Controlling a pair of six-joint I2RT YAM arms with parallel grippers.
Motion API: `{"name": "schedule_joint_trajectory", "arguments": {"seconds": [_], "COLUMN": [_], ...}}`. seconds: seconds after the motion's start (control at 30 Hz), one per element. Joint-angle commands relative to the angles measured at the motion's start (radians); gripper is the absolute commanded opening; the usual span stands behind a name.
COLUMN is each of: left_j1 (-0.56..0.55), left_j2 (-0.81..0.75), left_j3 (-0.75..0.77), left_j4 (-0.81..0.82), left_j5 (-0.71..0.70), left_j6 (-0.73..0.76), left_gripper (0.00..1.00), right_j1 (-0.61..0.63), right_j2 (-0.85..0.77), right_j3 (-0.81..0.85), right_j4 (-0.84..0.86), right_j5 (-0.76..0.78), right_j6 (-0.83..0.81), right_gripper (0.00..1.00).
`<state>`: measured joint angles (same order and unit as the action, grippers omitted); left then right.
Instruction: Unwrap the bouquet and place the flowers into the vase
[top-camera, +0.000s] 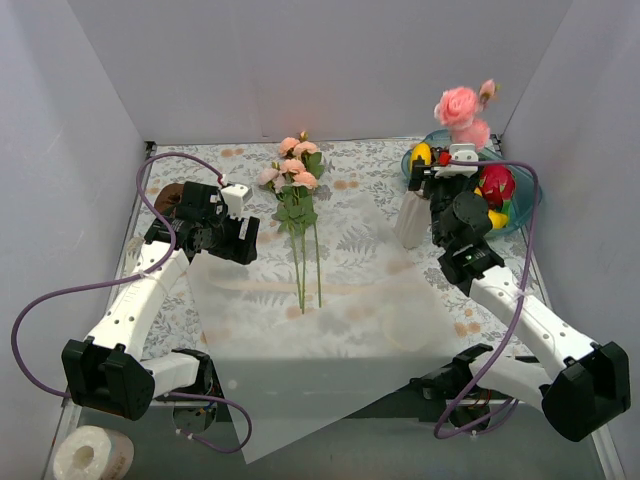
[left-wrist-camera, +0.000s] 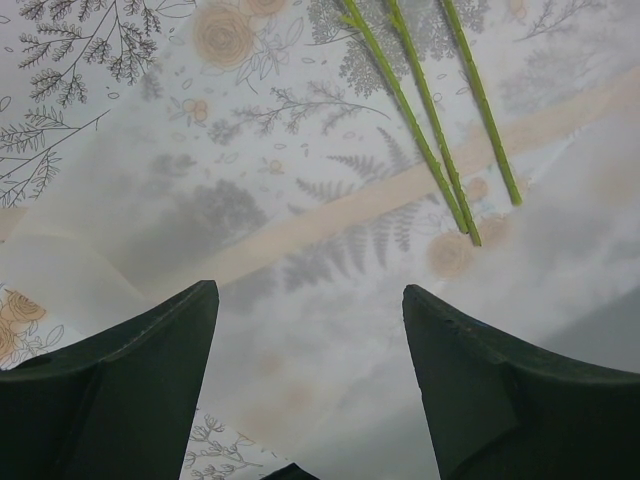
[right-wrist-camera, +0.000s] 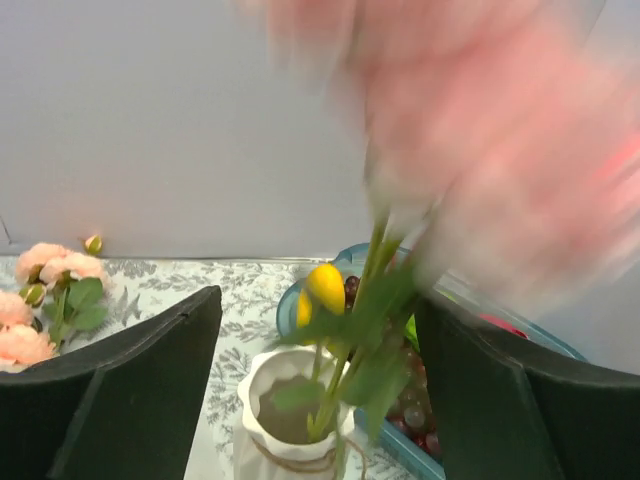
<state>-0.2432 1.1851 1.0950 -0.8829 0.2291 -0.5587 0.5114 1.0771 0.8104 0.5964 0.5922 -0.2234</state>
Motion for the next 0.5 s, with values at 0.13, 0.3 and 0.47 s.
{"name": "schedule_joint_trajectory", "arguments": {"seconds": [0.13, 0.3, 0.47], "left_j1": [0.007, 0.007, 0.007], "left_j2": [-0.015, -0.021, -0.019], "left_j3": [0.060, 0.057, 0.055], "left_j4": [0.004, 0.007, 0.007], "left_j5": [0.022, 0.024, 0.032], "left_j6": [-0.014, -0.015, -0.018], "left_gripper": [0.74, 0.74, 0.74], "right_j1": [-0.001, -0.001, -0.001], "right_j2": [-0.109, -0.095, -0.196], "right_j3": [0.119, 0.278, 0.288], "right_j4": [-0.302, -0.694, -0.853], "right_j5": [-0.080, -0.075, -0.020], "right_j6": [0.142, 0.287, 0.387], "right_gripper": [0.91, 0.91, 0.94]}}
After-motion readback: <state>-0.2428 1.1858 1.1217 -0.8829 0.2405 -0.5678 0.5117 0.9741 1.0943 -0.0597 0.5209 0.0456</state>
